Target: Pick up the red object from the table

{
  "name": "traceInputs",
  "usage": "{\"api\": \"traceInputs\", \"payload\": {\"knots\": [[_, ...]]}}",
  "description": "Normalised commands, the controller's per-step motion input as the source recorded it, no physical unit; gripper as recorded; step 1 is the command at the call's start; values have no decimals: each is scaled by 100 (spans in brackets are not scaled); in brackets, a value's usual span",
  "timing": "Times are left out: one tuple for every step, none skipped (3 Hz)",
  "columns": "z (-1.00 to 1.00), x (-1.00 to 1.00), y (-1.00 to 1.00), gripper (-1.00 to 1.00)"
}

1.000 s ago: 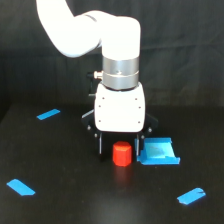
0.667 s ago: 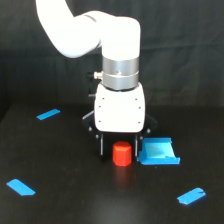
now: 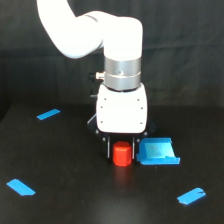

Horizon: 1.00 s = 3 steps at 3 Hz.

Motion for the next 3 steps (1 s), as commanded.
{"api": "traceInputs", "payload": {"knots": [[-12,16,0,-100],[-9,8,-11,-100],[100,-48,-16,-98]]}}
